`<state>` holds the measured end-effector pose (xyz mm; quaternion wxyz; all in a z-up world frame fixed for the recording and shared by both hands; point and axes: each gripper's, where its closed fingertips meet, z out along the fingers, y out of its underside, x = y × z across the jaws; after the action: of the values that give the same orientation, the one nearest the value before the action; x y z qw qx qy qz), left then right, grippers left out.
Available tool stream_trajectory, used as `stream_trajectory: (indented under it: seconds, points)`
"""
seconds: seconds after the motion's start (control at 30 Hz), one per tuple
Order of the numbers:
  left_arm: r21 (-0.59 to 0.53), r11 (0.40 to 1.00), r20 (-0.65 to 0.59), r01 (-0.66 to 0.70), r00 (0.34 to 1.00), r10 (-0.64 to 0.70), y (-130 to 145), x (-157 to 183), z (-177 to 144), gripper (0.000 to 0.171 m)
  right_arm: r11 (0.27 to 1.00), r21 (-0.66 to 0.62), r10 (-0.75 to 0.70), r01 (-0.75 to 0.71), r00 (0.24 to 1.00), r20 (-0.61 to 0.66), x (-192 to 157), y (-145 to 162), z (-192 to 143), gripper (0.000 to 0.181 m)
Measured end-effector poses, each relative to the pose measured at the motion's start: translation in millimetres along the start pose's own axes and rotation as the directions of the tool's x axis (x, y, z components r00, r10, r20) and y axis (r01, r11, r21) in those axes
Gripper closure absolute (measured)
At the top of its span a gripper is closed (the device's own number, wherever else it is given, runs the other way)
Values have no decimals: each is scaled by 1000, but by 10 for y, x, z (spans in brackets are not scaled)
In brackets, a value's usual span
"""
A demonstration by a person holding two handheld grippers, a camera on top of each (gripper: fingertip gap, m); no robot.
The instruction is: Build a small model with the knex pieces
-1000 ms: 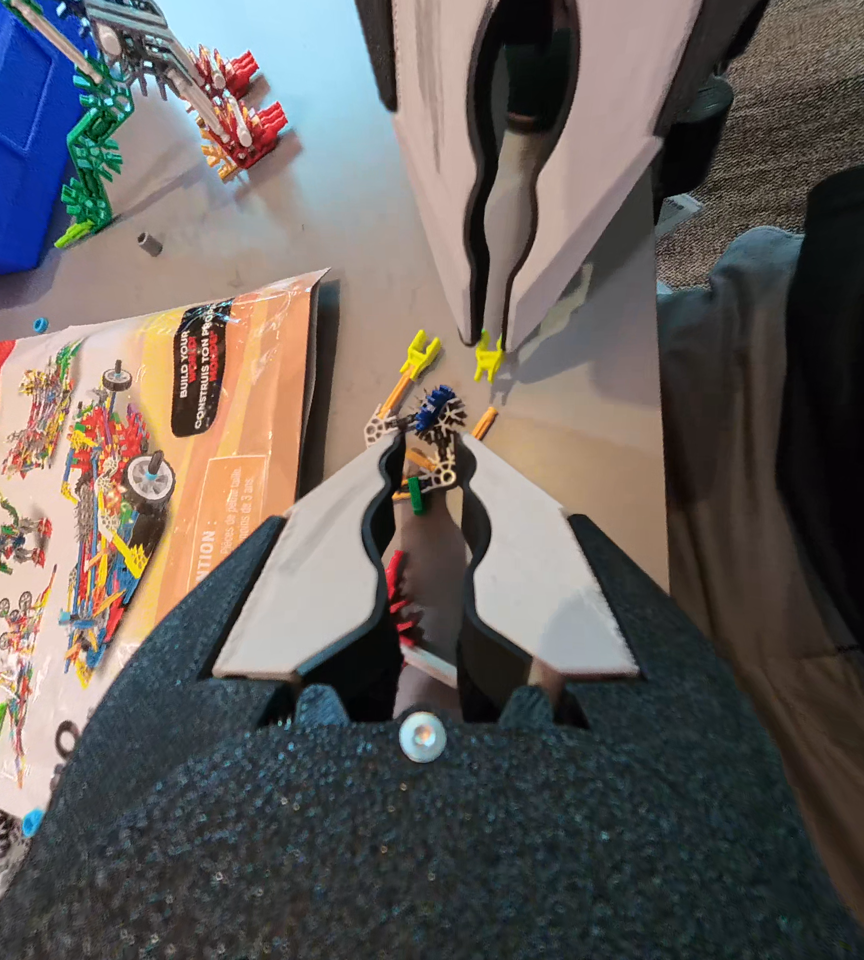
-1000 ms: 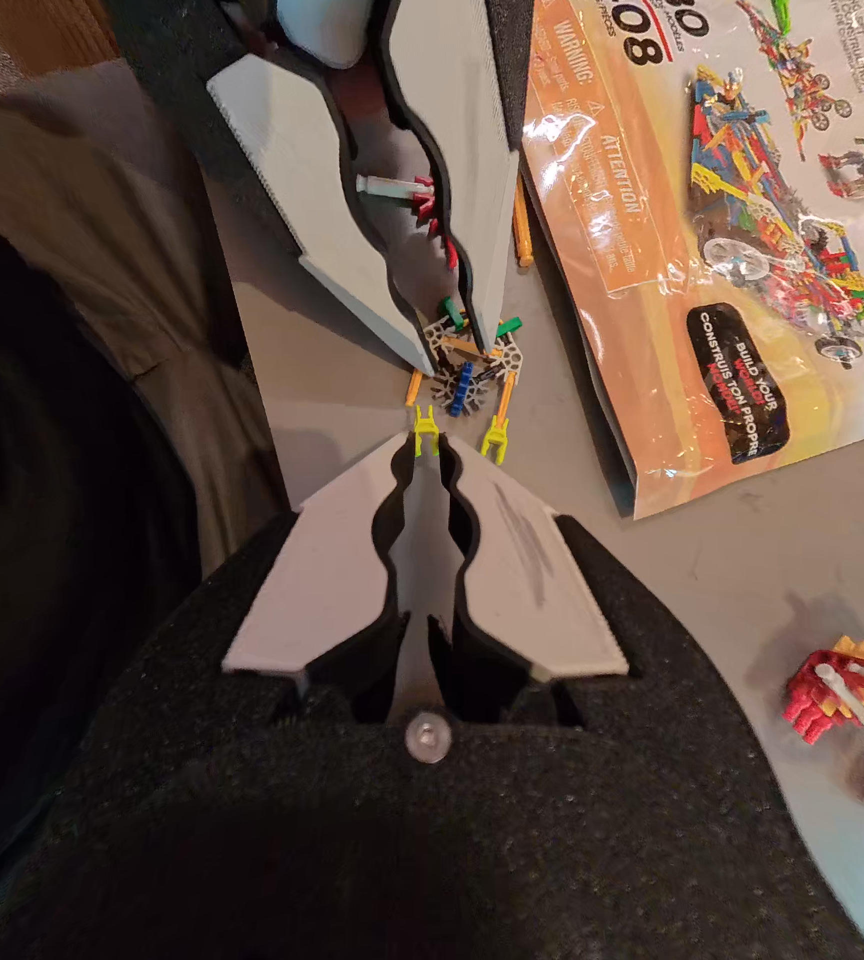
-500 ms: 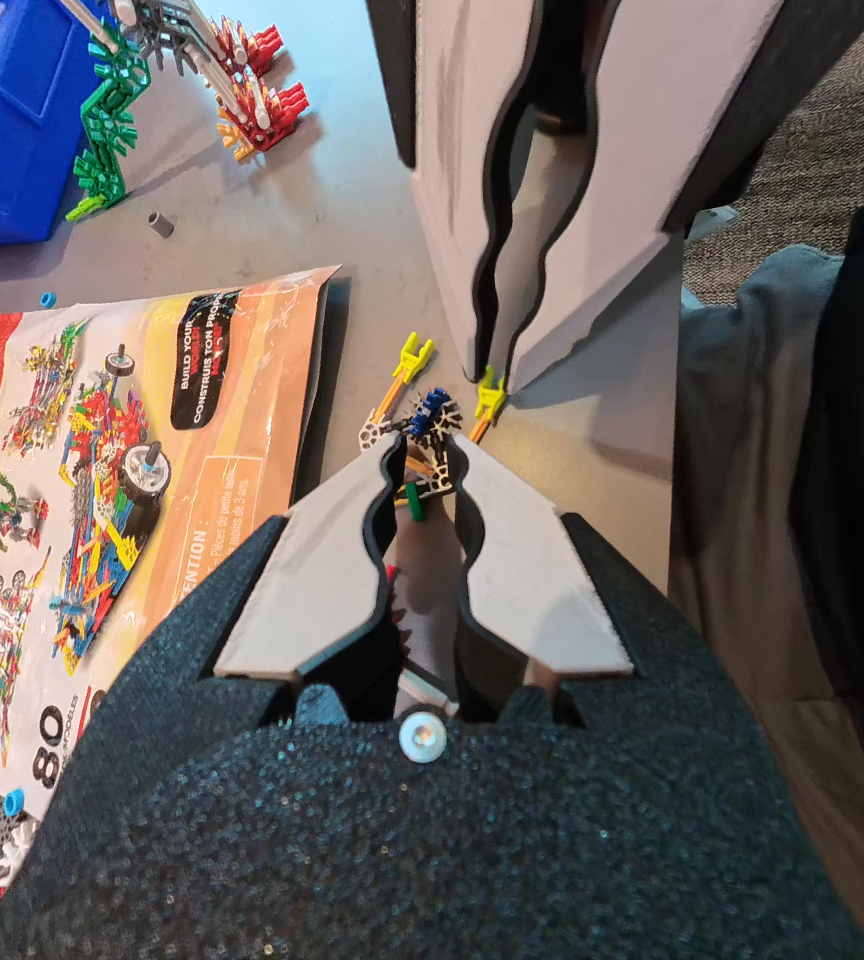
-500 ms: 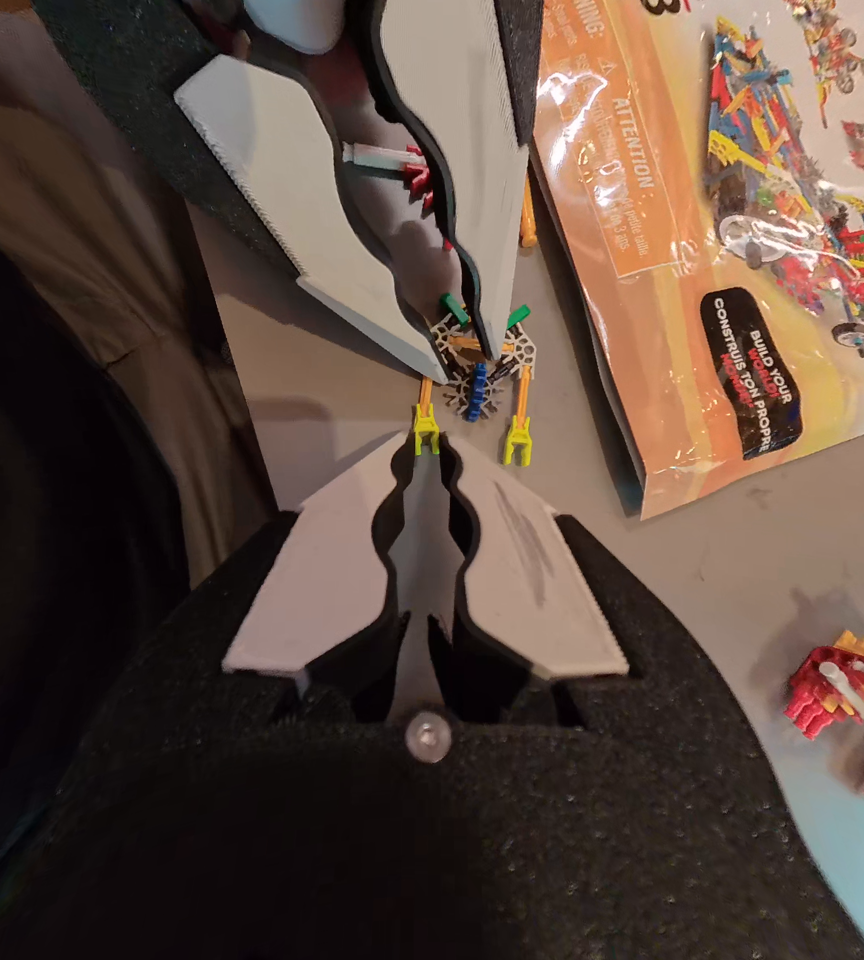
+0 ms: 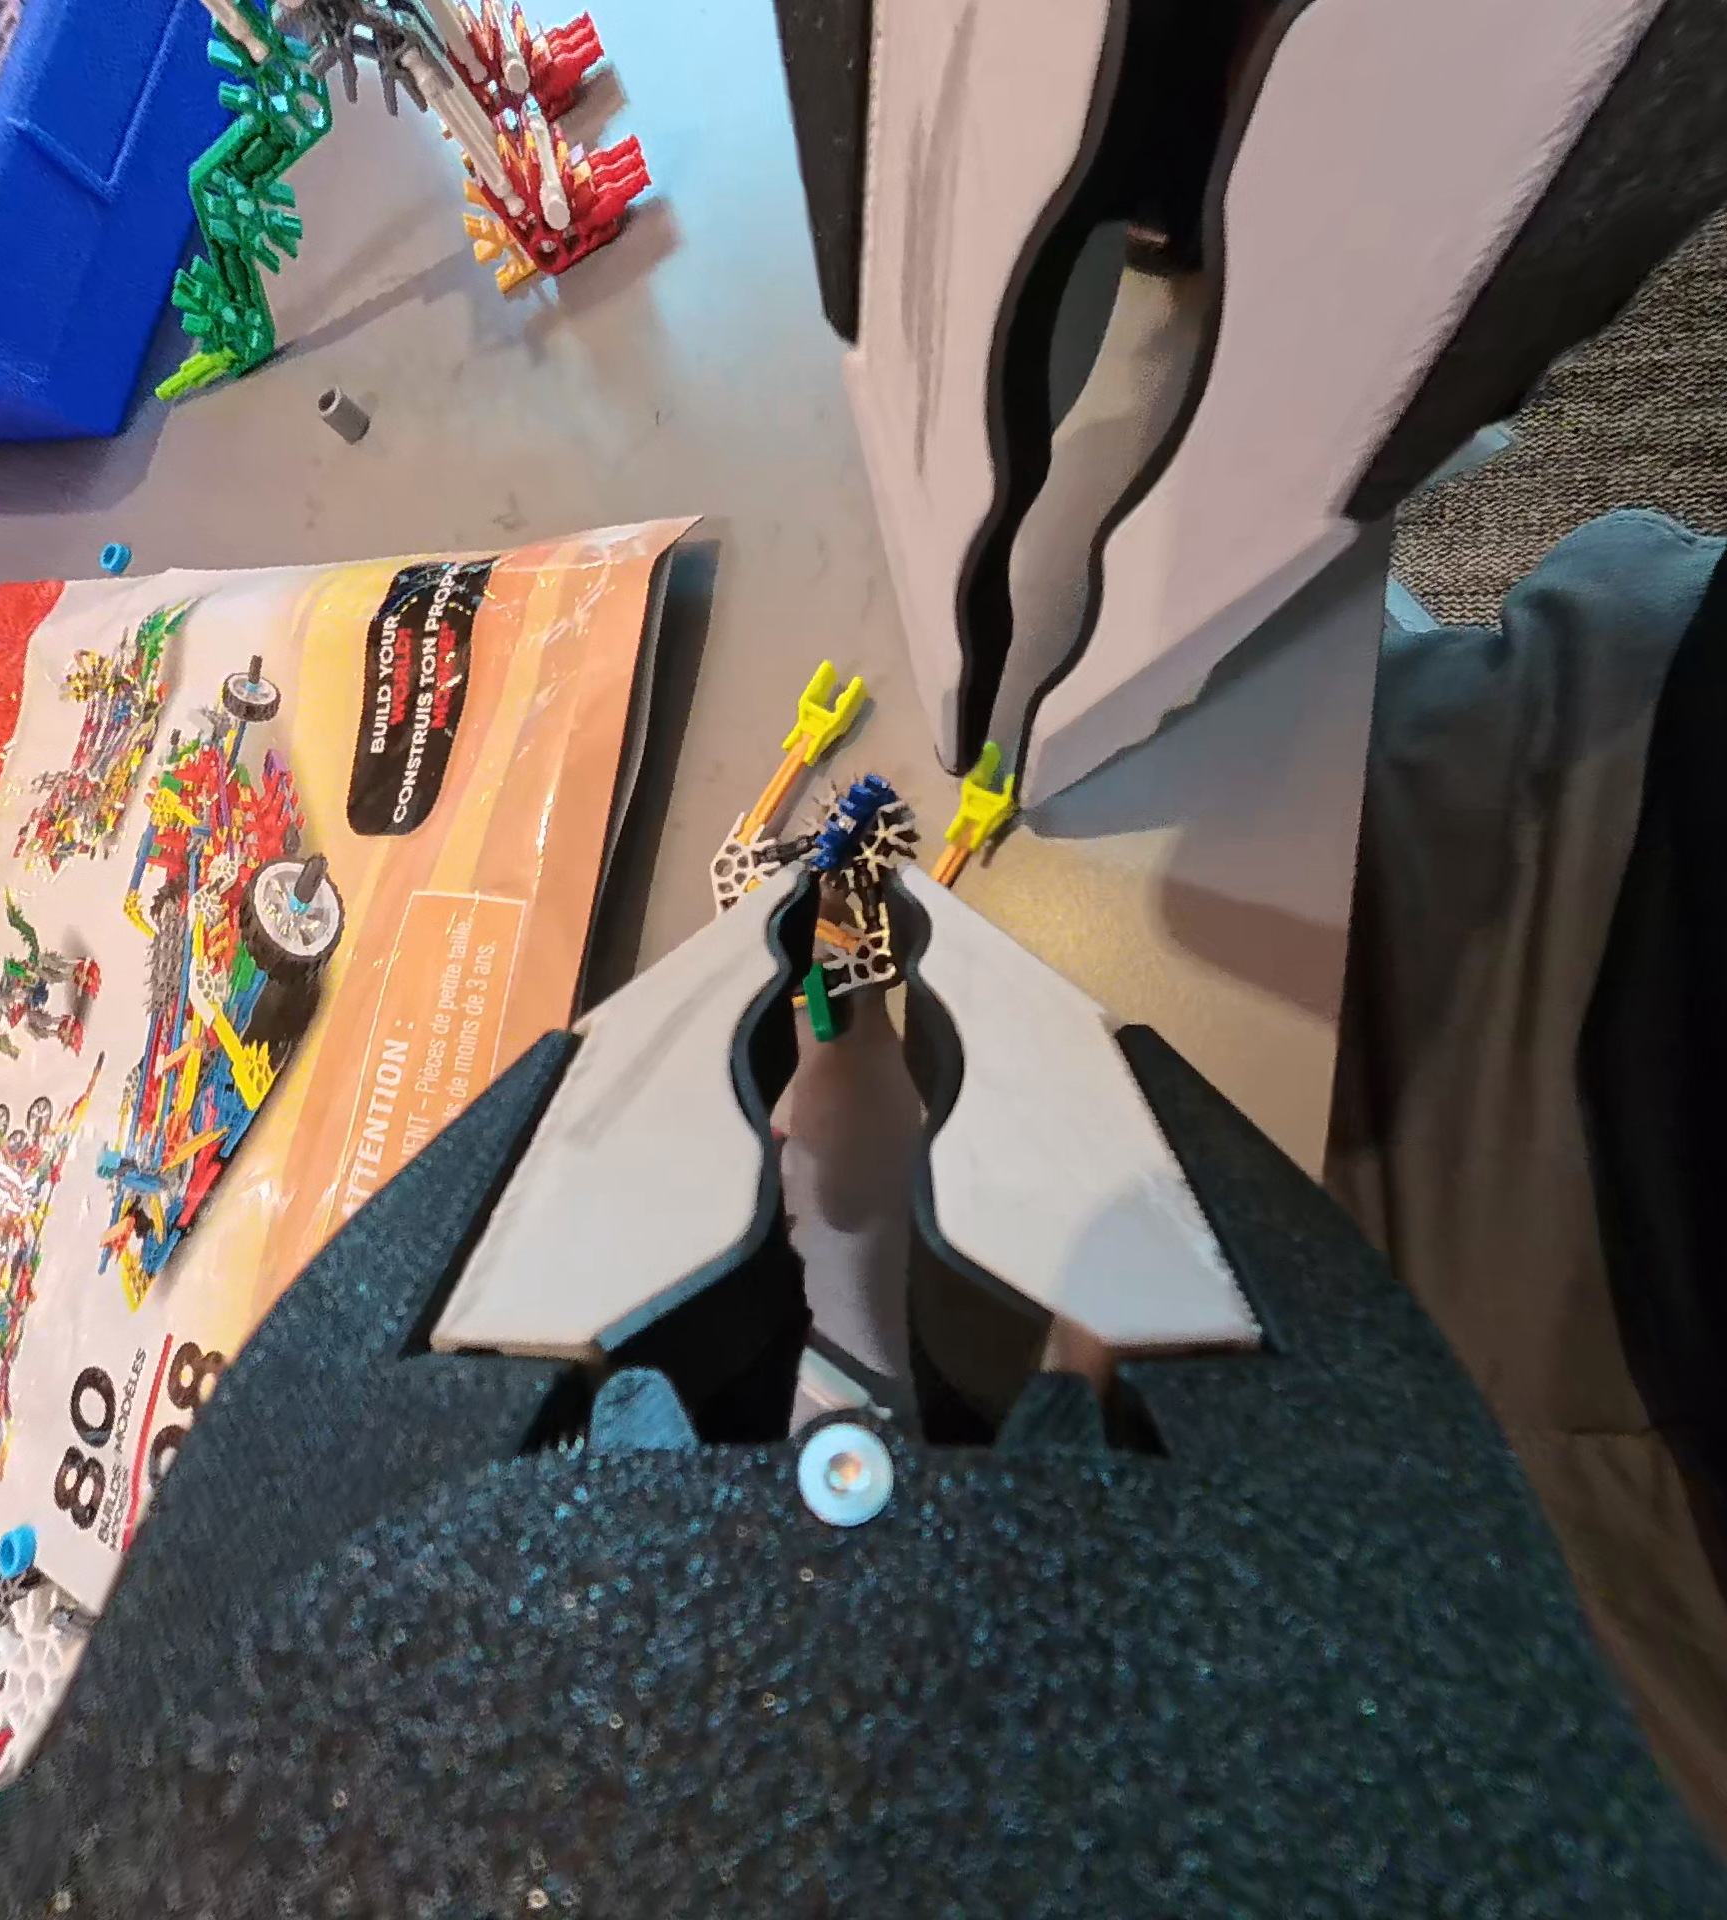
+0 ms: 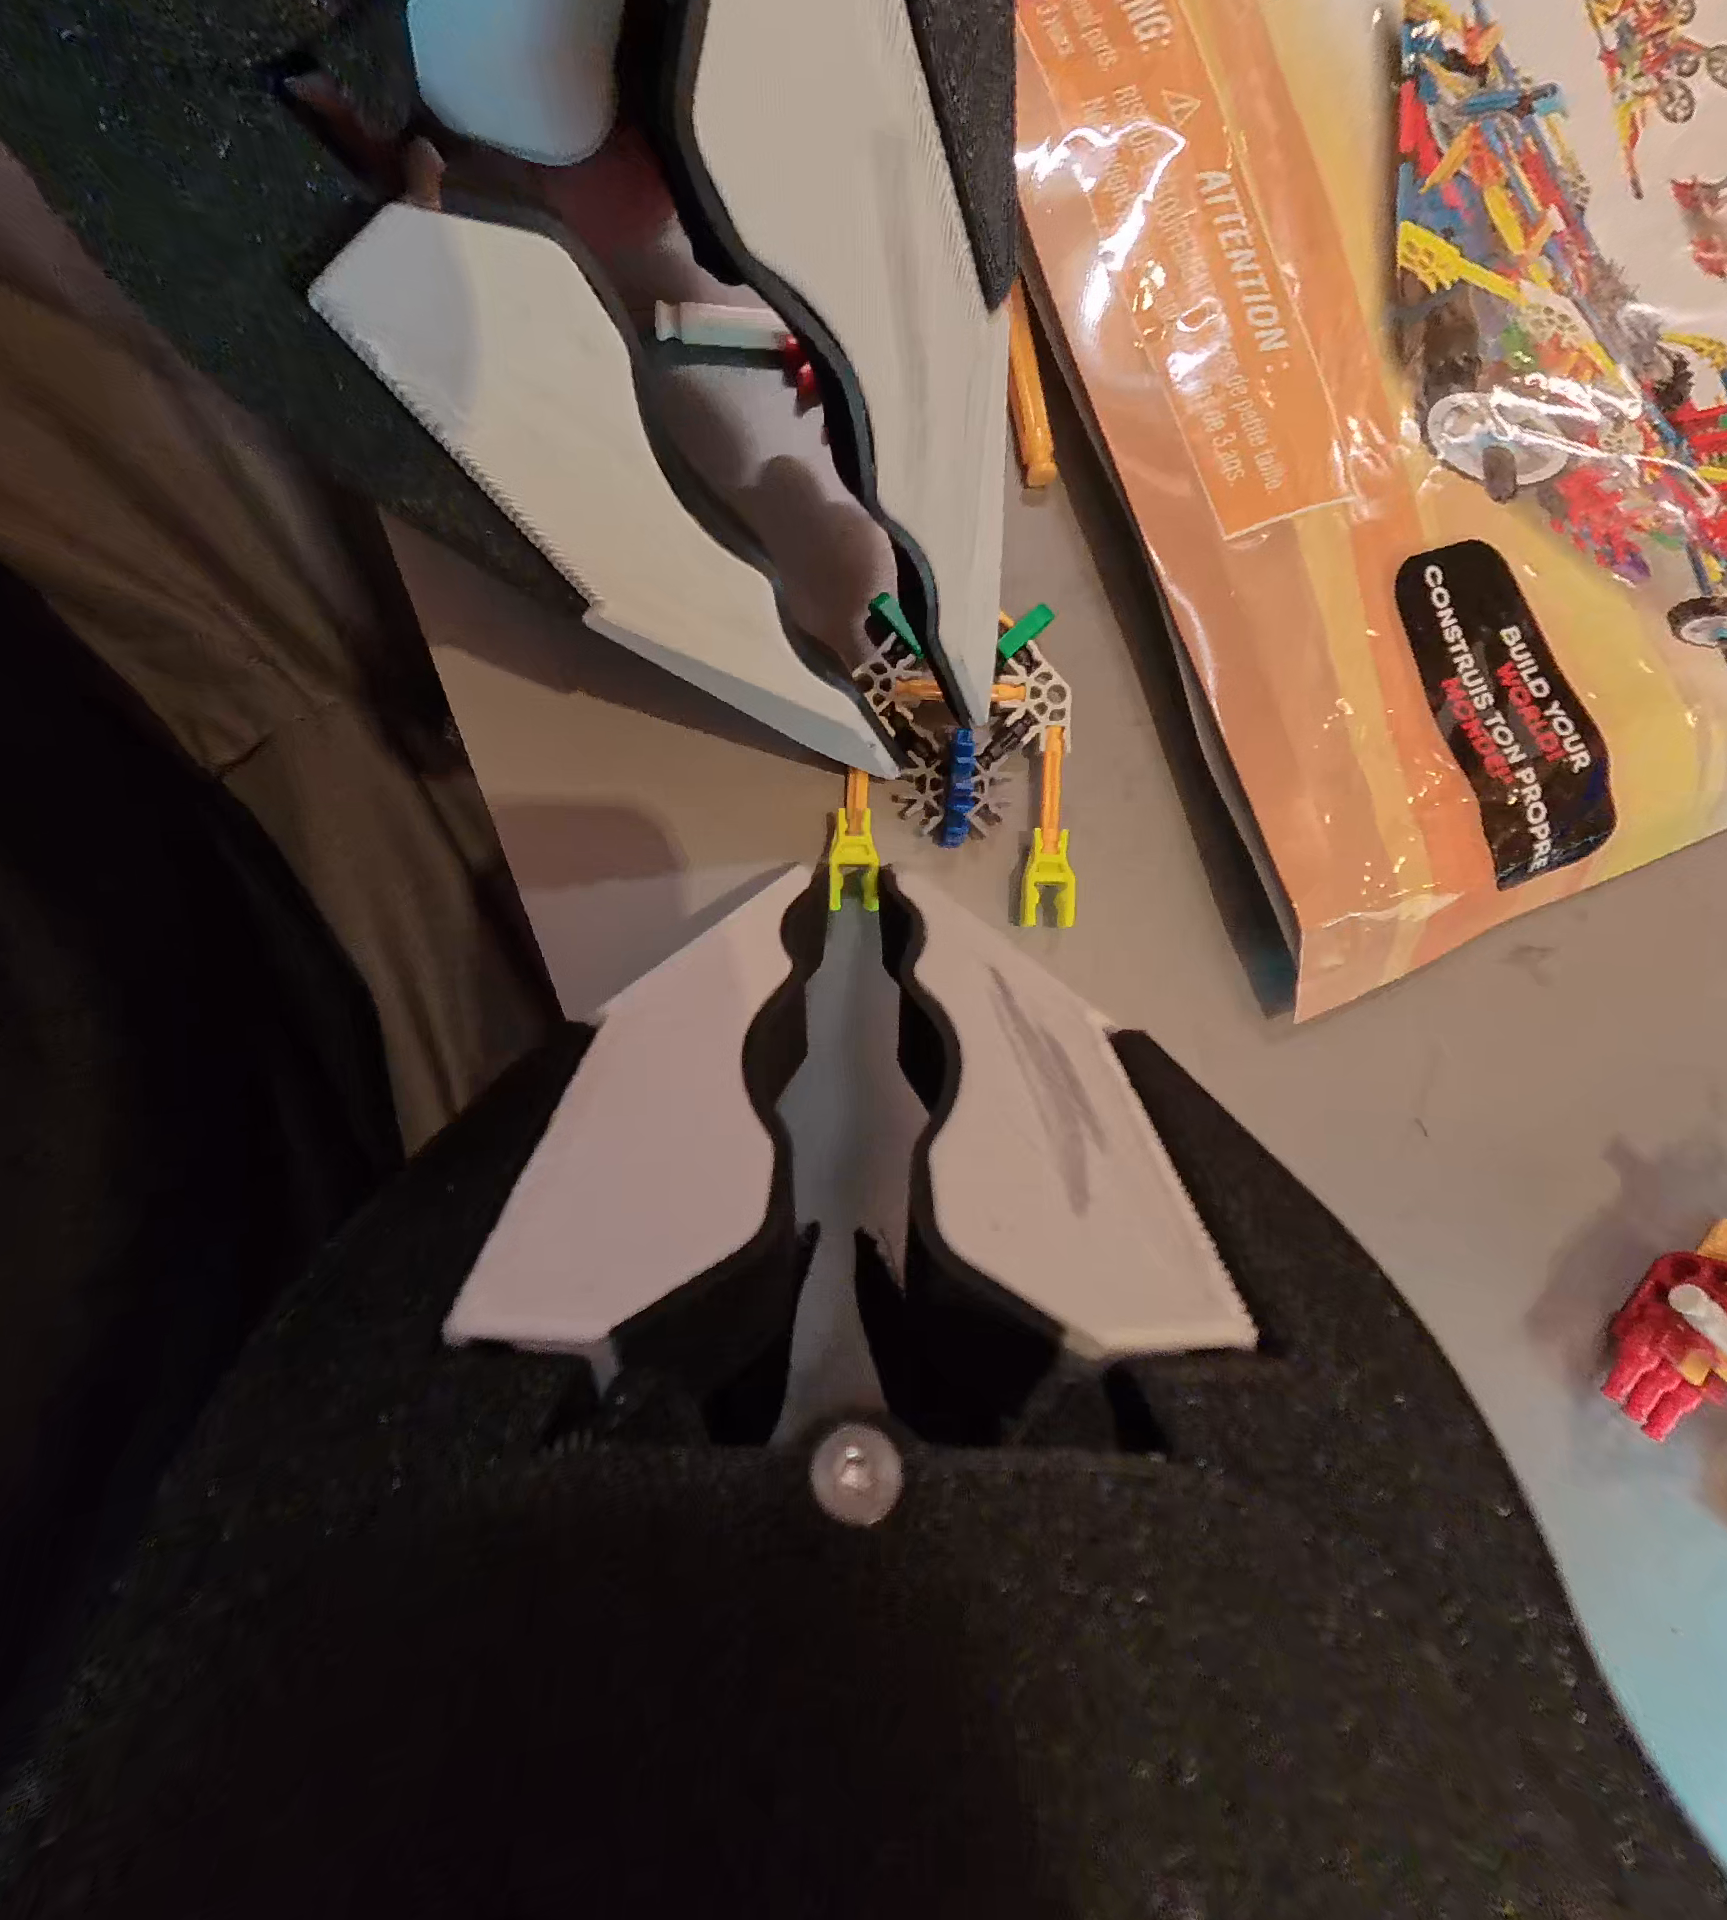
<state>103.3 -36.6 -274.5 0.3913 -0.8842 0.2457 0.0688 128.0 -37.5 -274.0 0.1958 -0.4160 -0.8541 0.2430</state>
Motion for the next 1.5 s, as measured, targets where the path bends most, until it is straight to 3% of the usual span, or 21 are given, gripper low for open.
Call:
stream_trajectory:
  seconds: [0.5, 0.73, 0.83, 1.5]
  points:
    - [-3, 1000, 18, 11, 1000, -11, -8, 9, 4, 162, 999, -29, -14, 14, 1000, -13, 13, 37, 5, 175]
    - [-2, 1000, 18, 11, 1000, -11, -6, 13, 2, 162, 1000, -11, -2, 2, 1000, -20, 40, 17, -36, 160]
    - [-1, 1000, 16, 14, 1000, -14, -5, 12, 1, 162, 999, 43, -6, 6, 1000, -17, 54, -70, -84, 181]
    - [4, 1000, 16, 17, 1000, -17, -4, 20, 2, 162, 997, -35, -71, 72, 997, 31, 21, -26, 71, 181]
